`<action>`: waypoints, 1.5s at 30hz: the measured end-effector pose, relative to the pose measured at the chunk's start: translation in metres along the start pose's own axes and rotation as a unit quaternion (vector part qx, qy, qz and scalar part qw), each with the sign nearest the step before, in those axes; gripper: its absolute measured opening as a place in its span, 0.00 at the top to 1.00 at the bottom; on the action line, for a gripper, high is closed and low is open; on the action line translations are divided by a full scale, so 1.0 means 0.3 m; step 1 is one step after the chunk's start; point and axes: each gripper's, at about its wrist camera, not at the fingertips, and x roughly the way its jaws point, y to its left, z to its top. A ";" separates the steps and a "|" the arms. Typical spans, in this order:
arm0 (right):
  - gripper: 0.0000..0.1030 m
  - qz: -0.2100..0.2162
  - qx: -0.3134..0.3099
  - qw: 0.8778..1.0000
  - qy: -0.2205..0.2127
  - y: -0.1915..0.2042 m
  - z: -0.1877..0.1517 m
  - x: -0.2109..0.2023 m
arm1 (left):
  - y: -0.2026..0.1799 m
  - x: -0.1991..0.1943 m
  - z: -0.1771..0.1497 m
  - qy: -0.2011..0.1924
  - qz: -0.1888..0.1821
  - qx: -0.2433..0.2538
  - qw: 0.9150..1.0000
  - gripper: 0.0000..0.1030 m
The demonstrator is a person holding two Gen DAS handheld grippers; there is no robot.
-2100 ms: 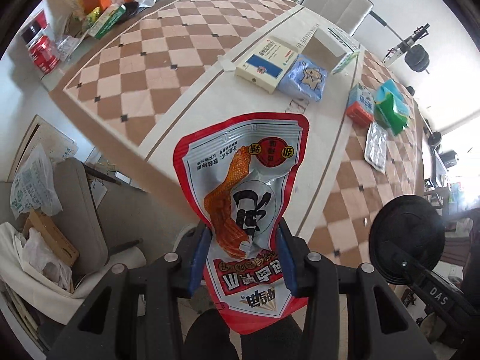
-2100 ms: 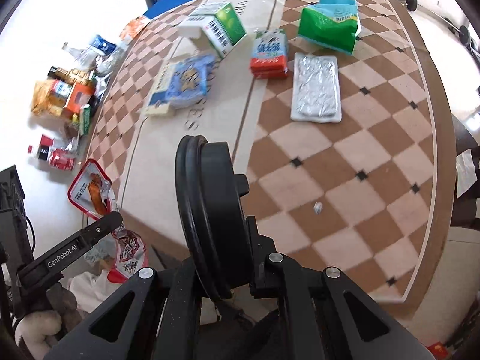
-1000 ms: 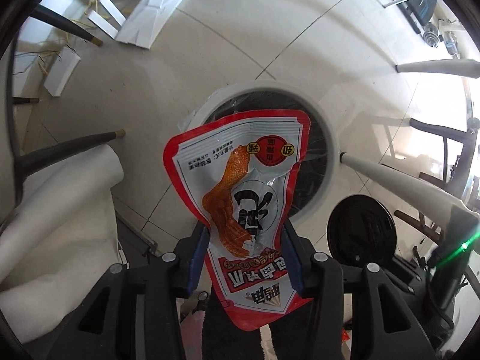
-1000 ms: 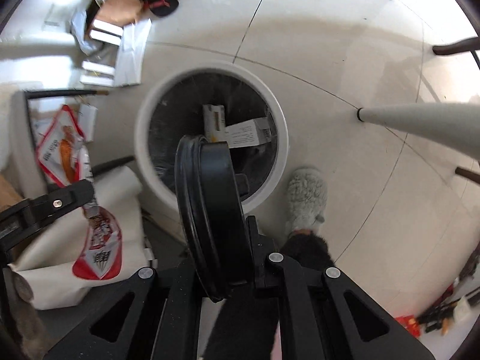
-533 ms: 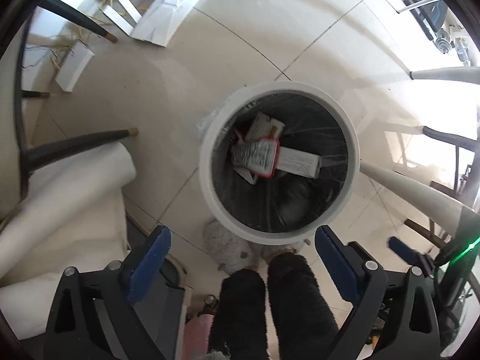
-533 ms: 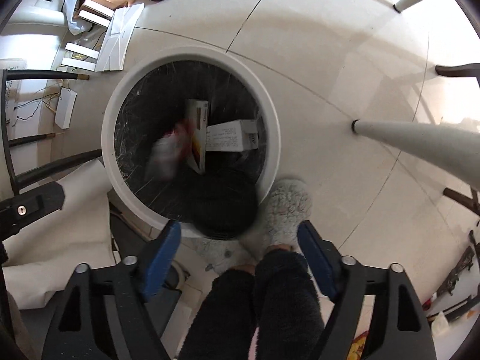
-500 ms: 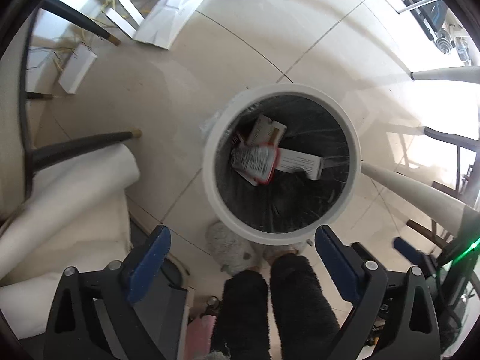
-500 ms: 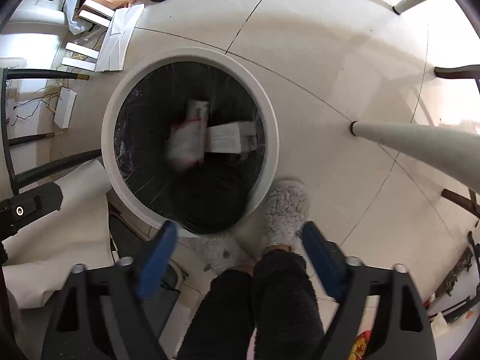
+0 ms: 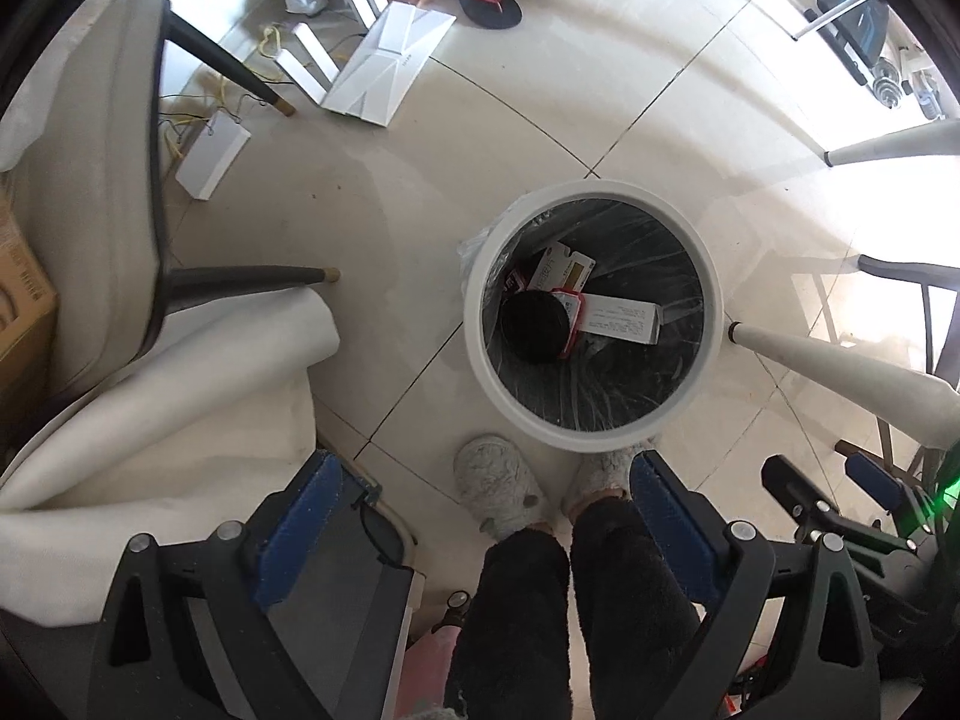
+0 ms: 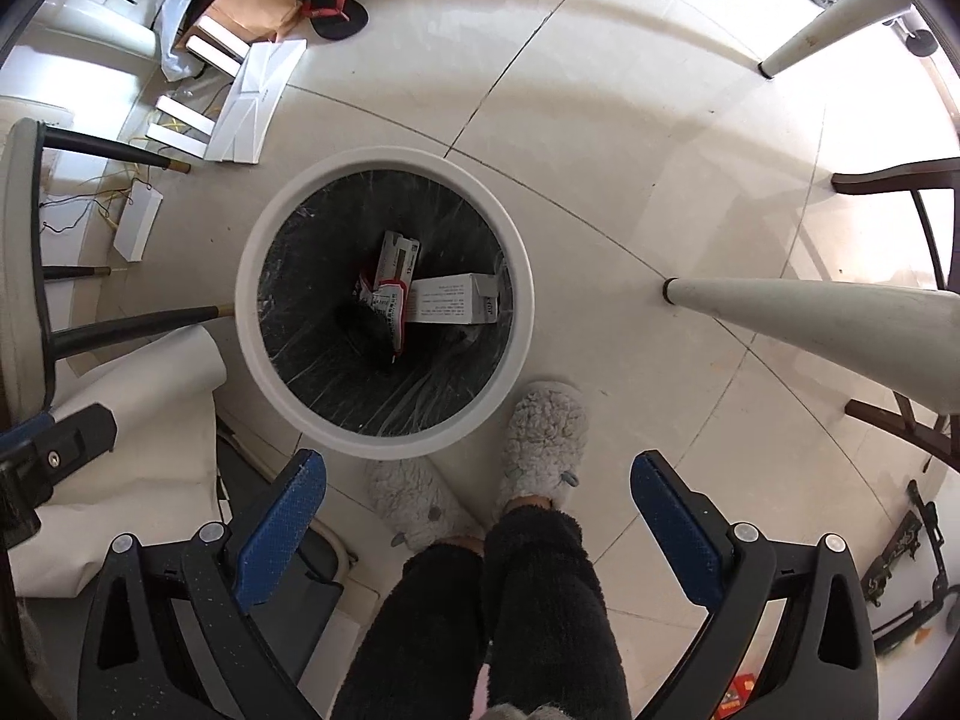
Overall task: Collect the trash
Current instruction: 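Move both tools back from the bin to the table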
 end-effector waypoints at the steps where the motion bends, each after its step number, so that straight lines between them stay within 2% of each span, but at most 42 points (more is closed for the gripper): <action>1: 0.00 -0.001 0.000 1.000 -0.003 0.000 -0.007 -0.021 | 0.002 -0.024 -0.013 -0.003 -0.002 0.001 1.000 0.04; 10: 0.00 0.005 0.009 1.000 -0.026 0.000 -0.090 -0.289 | -0.007 -0.236 -0.120 -0.022 0.003 0.018 1.000 0.04; 22: 0.01 0.018 0.000 0.999 -0.047 0.028 -0.219 -0.754 | -0.006 -0.598 -0.244 -0.044 -0.003 0.024 0.999 0.04; 26: 0.01 0.031 0.002 0.998 -0.051 0.031 -0.270 -0.903 | -0.003 -0.731 -0.287 -0.066 0.001 0.035 0.997 0.04; 31: 0.01 0.066 0.007 0.996 -0.059 0.029 -0.295 -1.060 | 0.000 -0.894 -0.304 -0.103 -0.003 0.028 0.994 0.04; 35: 0.01 0.093 0.031 0.992 -0.079 -0.014 -0.262 -1.194 | -0.040 -1.026 -0.255 -0.141 -0.010 0.033 0.989 0.04; 38: 0.01 0.106 0.060 0.987 -0.102 -0.097 -0.193 -1.303 | -0.103 -1.120 -0.170 -0.172 -0.005 0.042 0.984 0.04; 39: 0.01 0.109 0.072 0.985 -0.111 -0.132 -0.159 -1.336 | -0.135 -1.150 -0.131 -0.183 -0.002 0.047 0.982 0.01; 43: 0.01 0.099 0.131 0.976 -0.144 -0.341 0.003 -1.441 | -0.296 -1.238 0.036 -0.211 0.020 0.069 0.975 0.00; 45: 0.01 0.094 0.161 0.971 -0.150 -0.464 0.100 -1.459 | -0.380 -1.266 0.130 -0.211 0.025 0.081 0.974 0.00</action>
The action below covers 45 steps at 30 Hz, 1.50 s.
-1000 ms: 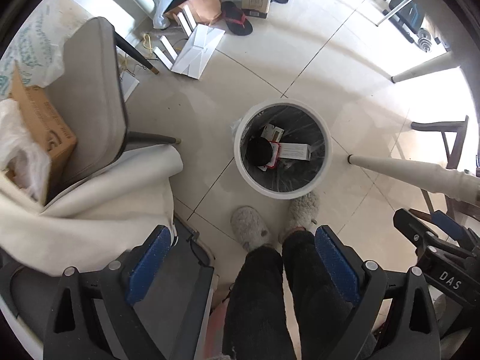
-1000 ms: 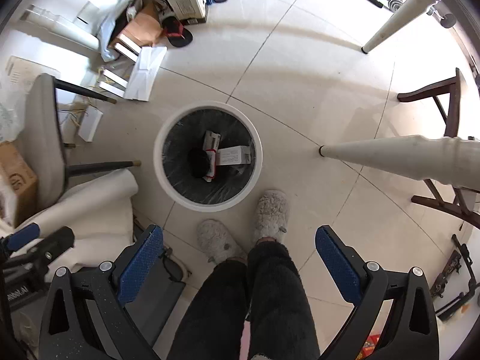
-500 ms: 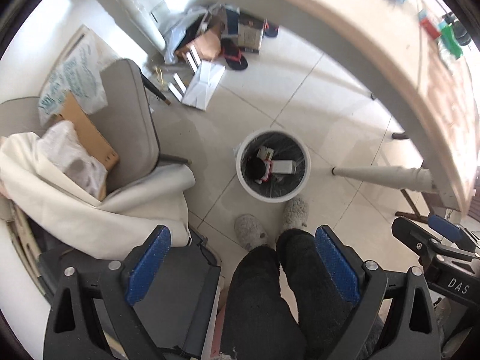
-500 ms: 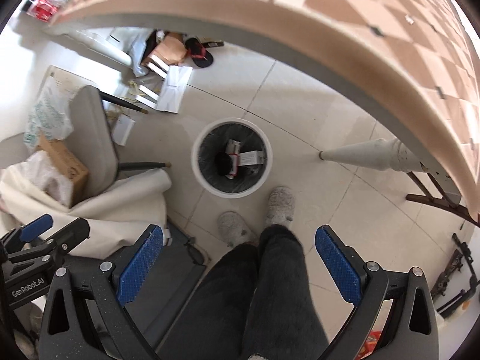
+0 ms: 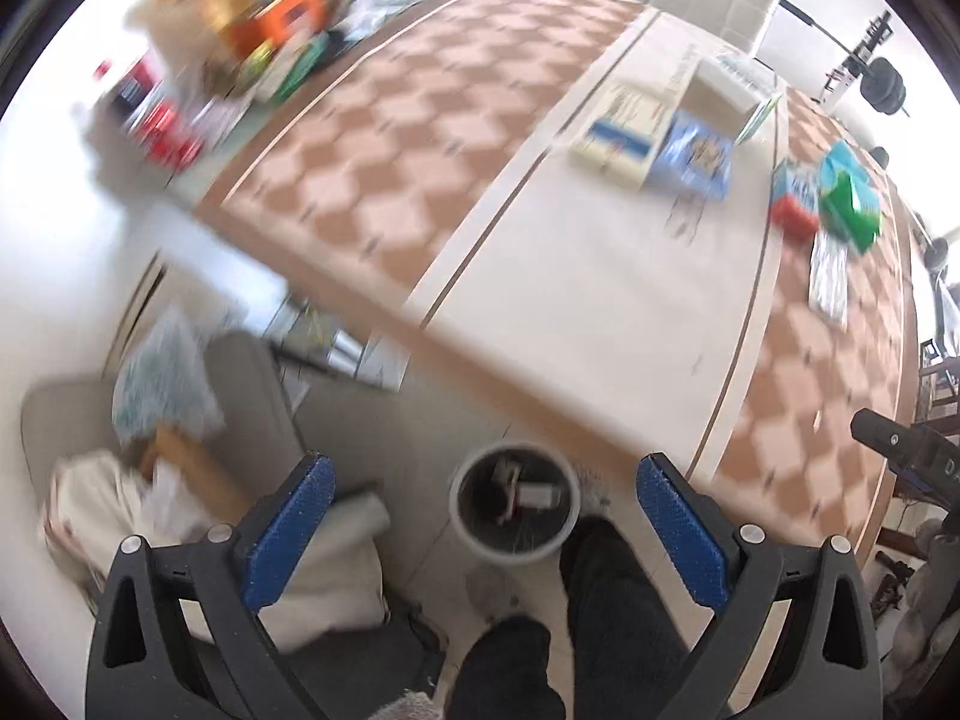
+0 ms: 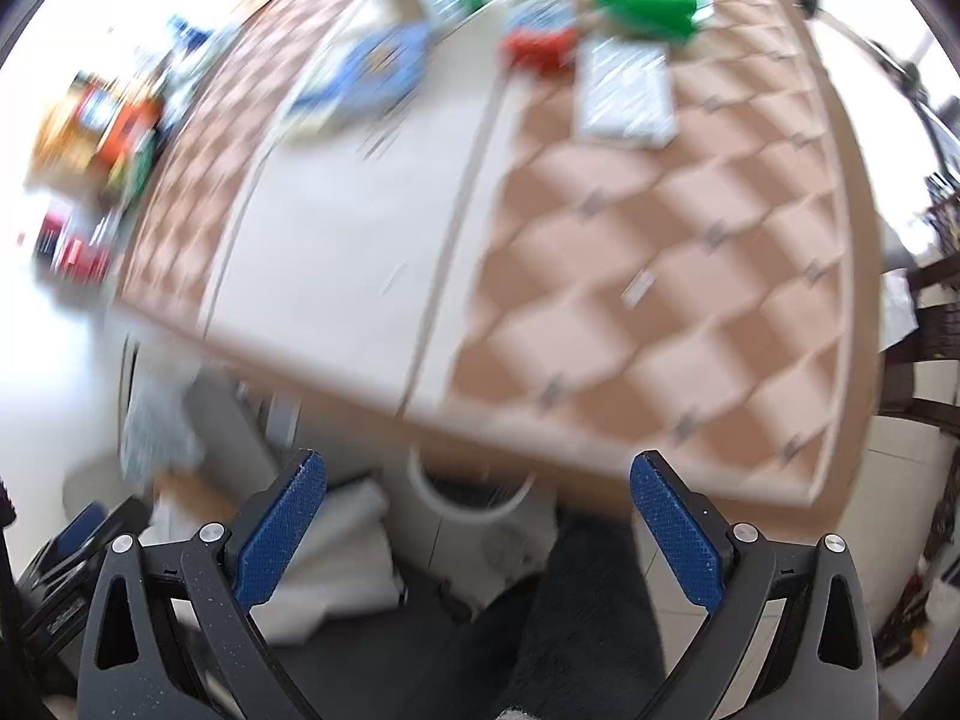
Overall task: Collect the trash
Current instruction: 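Move both tools back from the bin to the table, then grasp the blue cartoon bag with left tool while right tool grasps the silver blister pack, then carry the blue bag and silver blister pack over the white bin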
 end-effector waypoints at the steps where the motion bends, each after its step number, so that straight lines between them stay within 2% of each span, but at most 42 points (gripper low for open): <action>1: 0.01 -0.006 0.014 1.000 -0.004 -0.040 0.071 0.005 | -0.042 0.015 0.061 0.003 0.001 0.004 1.000 0.00; 4: 0.01 -0.017 0.040 0.999 -0.002 -0.128 0.285 0.047 | -0.161 0.070 0.242 0.006 -0.005 0.015 1.000 0.00; 7: 0.01 -0.020 0.056 0.998 0.010 -0.190 0.445 0.100 | -0.297 0.151 0.404 0.021 -0.026 0.037 0.999 0.00; 11: 0.01 -0.018 0.060 0.998 0.026 -0.249 0.573 0.168 | -0.457 0.297 0.569 0.060 -0.045 0.066 0.995 0.01; 14: 0.01 -0.013 0.066 0.997 0.044 -0.267 0.640 0.222 | -0.538 0.398 0.633 0.088 -0.045 0.090 0.991 0.01; 15: 0.01 -0.012 0.065 0.997 0.049 -0.267 0.657 0.242 | -0.557 0.425 0.643 0.095 -0.041 0.097 0.990 0.02; 16: 0.01 -0.014 0.063 0.997 0.054 -0.267 0.676 0.264 | -0.571 0.447 0.649 0.100 -0.036 0.104 0.989 0.09; 17: 0.01 -0.017 0.059 0.996 0.058 -0.260 0.689 0.289 | -0.578 0.462 0.651 0.103 -0.031 0.106 0.989 0.14; 18: 0.01 -0.020 0.056 0.996 0.062 -0.251 0.704 0.313 | -0.581 0.475 0.650 0.108 -0.030 0.105 0.988 0.30; 19: 0.01 -0.024 0.052 0.996 0.067 -0.243 0.717 0.335 | -0.580 0.486 0.647 0.116 -0.033 0.101 0.988 0.37; 21: 0.01 -0.034 0.047 0.995 0.077 -0.231 0.732 0.372 | -0.575 0.484 0.640 0.114 -0.036 0.094 0.988 0.39; 22: 0.03 -0.048 0.040 0.995 0.073 -0.221 0.738 0.373 | -0.571 0.475 0.636 0.111 -0.039 0.092 0.989 0.44; 24: 0.11 -0.080 0.020 0.994 0.065 -0.199 0.742 0.373 | -0.564 0.459 0.629 0.109 -0.038 0.087 0.989 0.49; 25: 0.17 -0.096 0.014 0.993 0.060 -0.194 0.739 0.369 | -0.559 0.448 0.622 0.108 -0.037 0.086 0.990 0.51; 27: 0.33 -0.110 0.001 0.993 0.041 -0.175 0.726 0.354 | -0.546 0.429 0.609 0.106 -0.035 0.081 0.990 0.53; 28: 0.35 -0.106 -0.007 0.994 0.038 -0.173 0.717 0.352 | -0.540 0.417 0.599 0.103 -0.034 0.080 0.991 0.54; 30: 0.36 -0.104 -0.014 0.994 0.033 -0.182 0.710 0.343 | -0.535 0.393 0.581 0.097 -0.030 0.079 0.992 0.54; 38: 0.36 -0.072 0.002 0.997 0.020 -0.289 0.634 0.237 | -0.472 0.245 0.456 0.070 -0.052 0.063 0.994 0.56; 40: 0.36 -0.066 0.002 0.998 0.015 -0.283 0.646 0.218 | -0.454 0.203 0.421 0.061 -0.058 0.061 0.995 0.57; 45: 0.36 -0.048 0.000 0.999 -0.006 -0.254 0.590 0.129 | -0.392 0.081 0.307 0.030 -0.069 0.061 0.995 0.57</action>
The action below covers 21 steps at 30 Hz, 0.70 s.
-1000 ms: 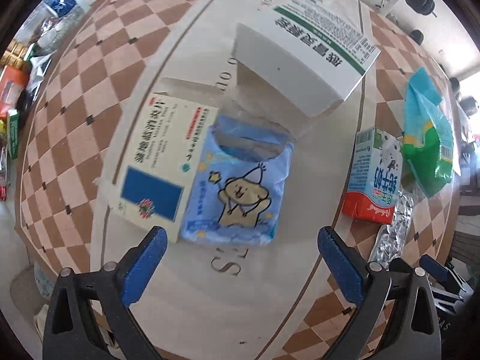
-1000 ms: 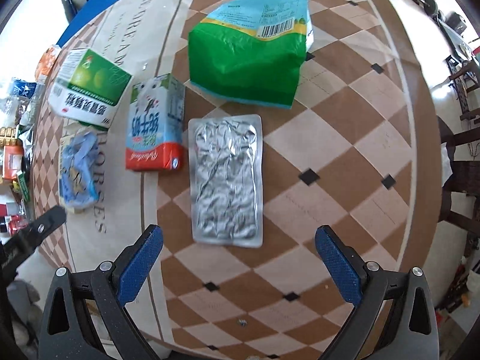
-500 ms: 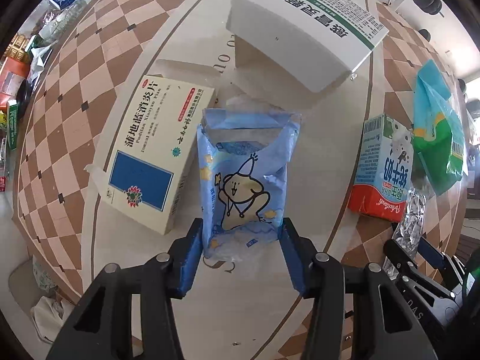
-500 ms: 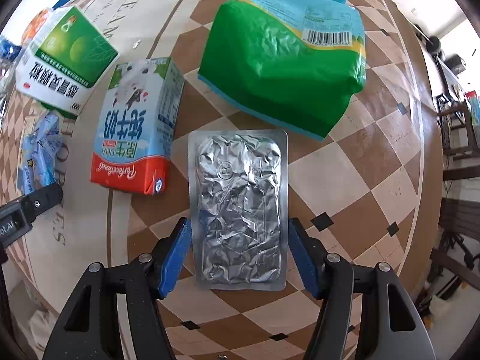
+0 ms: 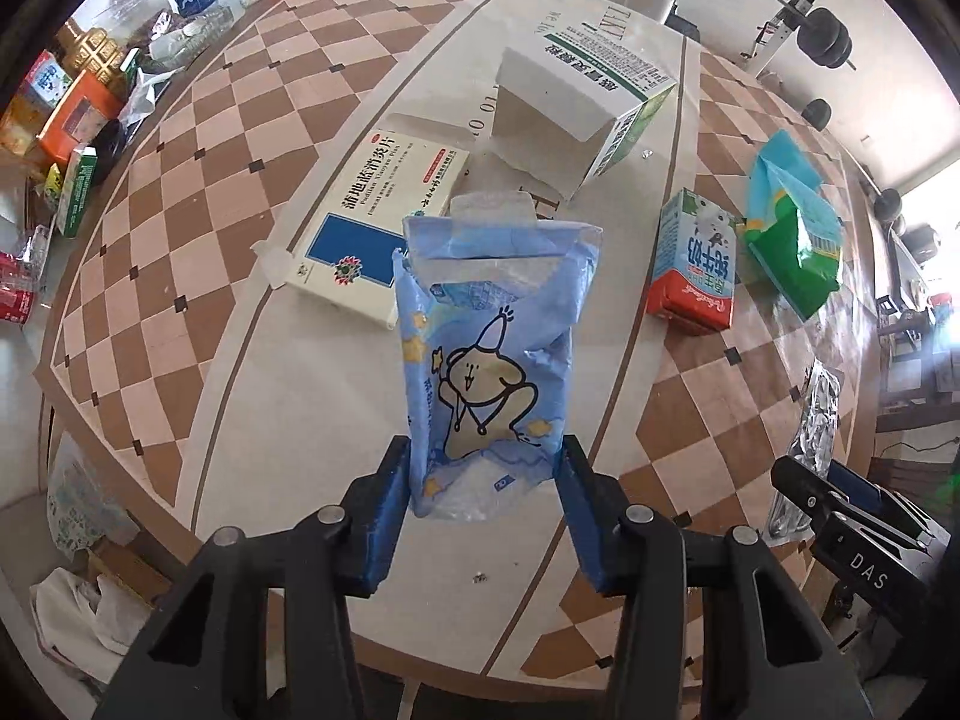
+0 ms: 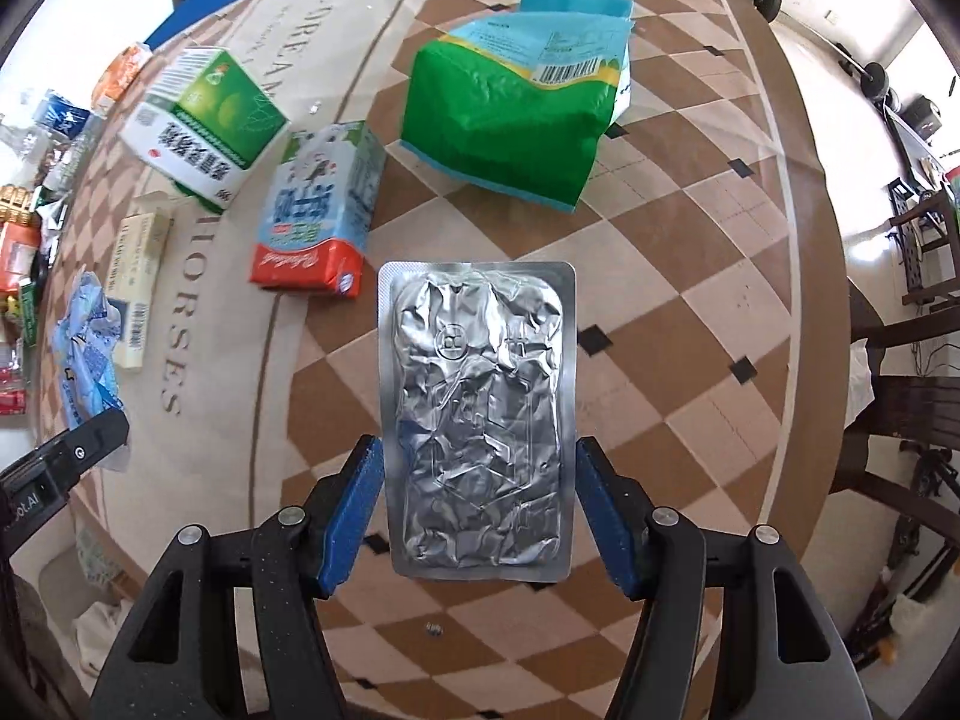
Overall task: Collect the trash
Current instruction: 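Carry the blue bag and silver blister pack over the white bin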
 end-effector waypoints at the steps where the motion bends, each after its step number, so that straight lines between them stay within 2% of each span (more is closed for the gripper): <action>1: 0.36 0.003 -0.001 1.000 -0.006 0.004 -0.014 -0.020 | 0.023 -0.024 -0.027 -0.007 -0.004 -0.001 1.000 0.57; 3: 0.36 0.010 -0.005 1.000 -0.019 0.022 -0.060 -0.069 | 0.040 -0.035 -0.058 -0.017 -0.008 -0.002 1.000 0.57; 6: 0.36 0.018 -0.011 0.999 -0.035 0.081 -0.190 -0.133 | 0.084 -0.066 -0.136 -0.033 -0.016 -0.009 0.999 0.57; 13: 0.36 0.037 -0.036 0.997 -0.062 0.227 -0.517 -0.238 | 0.196 -0.159 -0.380 -0.061 -0.028 -0.025 0.997 0.57; 17: 0.36 0.049 -0.044 0.996 -0.056 0.291 -0.719 -0.241 | 0.273 -0.155 -0.529 -0.051 -0.028 -0.035 0.998 0.57; 21: 0.36 0.050 -0.054 0.997 -0.029 0.336 -0.883 -0.187 | 0.330 -0.090 -0.658 -0.023 -0.025 -0.044 0.998 0.57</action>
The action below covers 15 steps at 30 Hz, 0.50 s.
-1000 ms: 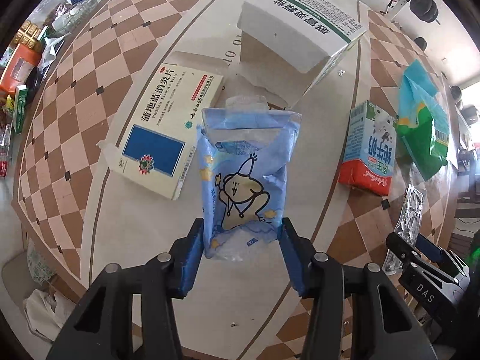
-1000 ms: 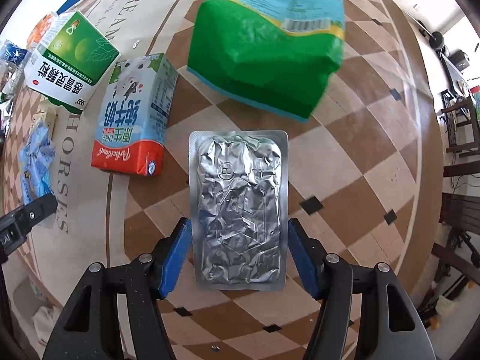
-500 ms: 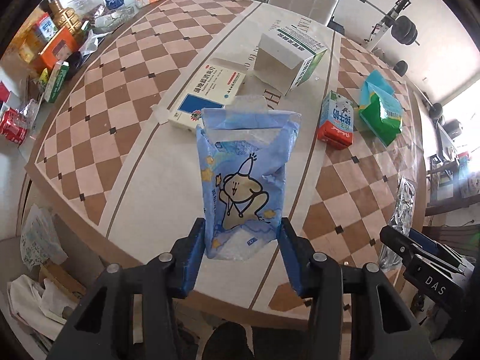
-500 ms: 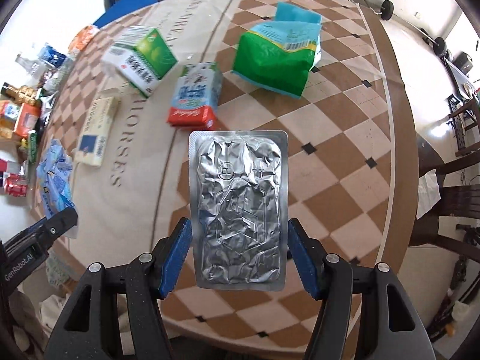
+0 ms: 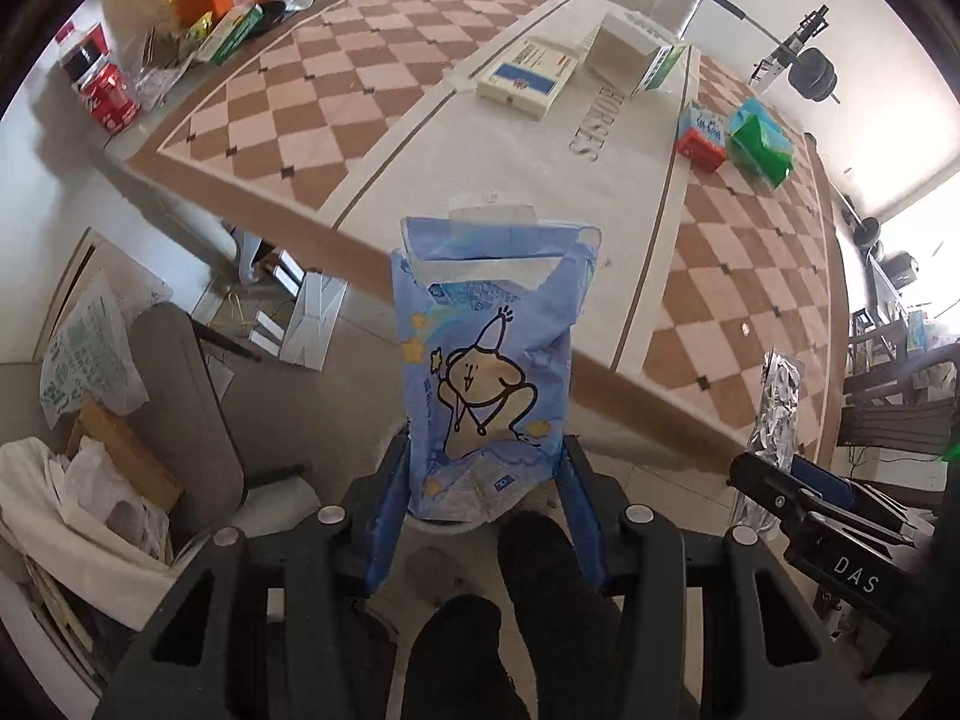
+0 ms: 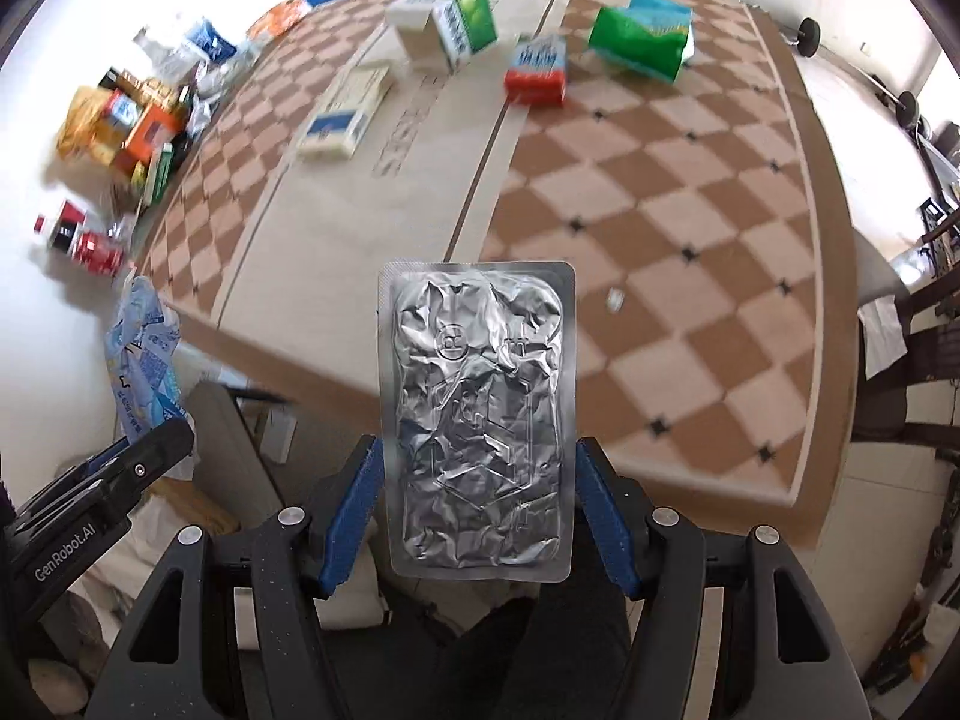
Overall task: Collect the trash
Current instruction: 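Carry the blue bag and silver blister pack over the white bin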
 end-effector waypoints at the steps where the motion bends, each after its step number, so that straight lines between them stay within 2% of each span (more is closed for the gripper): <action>1: 0.36 -0.001 -0.003 1.000 0.009 0.013 -0.040 0.023 | 0.015 0.022 -0.025 0.009 0.000 -0.004 1.000 0.57; 7: 0.36 -0.014 -0.023 0.997 0.071 0.058 -0.218 0.228 | 0.092 0.219 -0.139 0.061 0.006 -0.028 0.998 0.57; 10: 0.36 -0.012 -0.030 0.995 0.098 0.065 -0.276 0.358 | 0.130 0.355 -0.172 0.090 0.011 -0.044 0.995 0.57; 15: 0.36 -0.008 -0.033 0.991 0.131 0.060 -0.357 0.615 | 0.208 0.625 -0.222 0.140 -0.007 -0.073 0.987 0.57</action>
